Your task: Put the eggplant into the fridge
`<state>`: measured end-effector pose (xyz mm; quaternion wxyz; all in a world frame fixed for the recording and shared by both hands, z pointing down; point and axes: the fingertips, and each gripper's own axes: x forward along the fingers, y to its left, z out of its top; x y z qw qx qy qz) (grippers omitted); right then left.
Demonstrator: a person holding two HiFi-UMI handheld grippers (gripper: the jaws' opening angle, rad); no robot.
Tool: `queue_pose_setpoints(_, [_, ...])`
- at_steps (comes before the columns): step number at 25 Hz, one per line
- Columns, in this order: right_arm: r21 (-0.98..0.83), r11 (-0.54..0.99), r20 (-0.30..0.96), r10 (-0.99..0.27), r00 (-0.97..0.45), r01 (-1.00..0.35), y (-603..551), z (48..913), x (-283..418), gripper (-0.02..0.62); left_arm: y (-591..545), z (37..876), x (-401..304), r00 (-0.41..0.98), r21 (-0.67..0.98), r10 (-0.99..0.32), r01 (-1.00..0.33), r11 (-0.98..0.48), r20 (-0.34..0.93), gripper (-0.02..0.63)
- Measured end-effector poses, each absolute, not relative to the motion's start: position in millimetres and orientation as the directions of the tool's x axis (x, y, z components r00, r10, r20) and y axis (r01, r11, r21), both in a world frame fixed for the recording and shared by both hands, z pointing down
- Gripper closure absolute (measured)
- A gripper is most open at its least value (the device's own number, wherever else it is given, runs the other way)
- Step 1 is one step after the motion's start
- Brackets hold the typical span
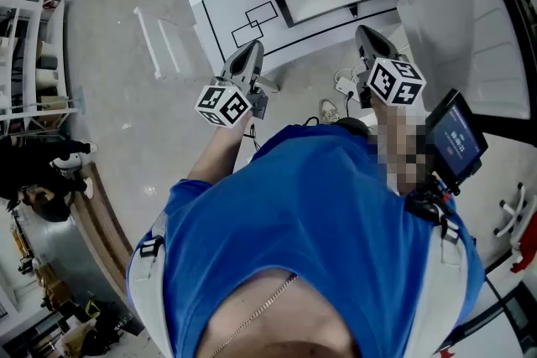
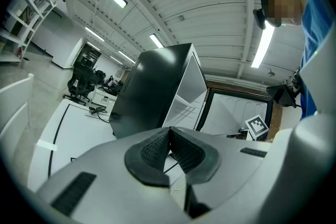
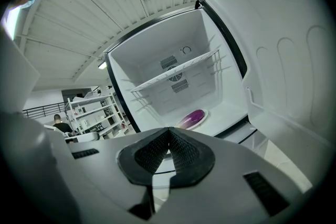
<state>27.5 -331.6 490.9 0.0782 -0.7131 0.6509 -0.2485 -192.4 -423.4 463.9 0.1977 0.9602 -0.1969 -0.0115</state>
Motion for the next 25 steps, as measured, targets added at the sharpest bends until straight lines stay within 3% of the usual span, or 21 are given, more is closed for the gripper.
queue_pose_setpoints(16, [-0.331, -0.281, 0.293, -0.938, 0.185, -0.901, -260.2, 494.5, 37.0, 0.592, -404.8, 481.2, -151.2, 0.968, 0.435, -0.243, -0.248, -0.866, 0.066, 0.598])
queue_pose_setpoints(25, [-0.319, -0.275, 0.197, -0.955, 0.221, -0.907, -171.9, 468.5, 30.1, 0.594, -333.6, 478.2, -131.6, 0.986, 0.434, -0.157, -0.162, -0.886, 0.046, 0.597])
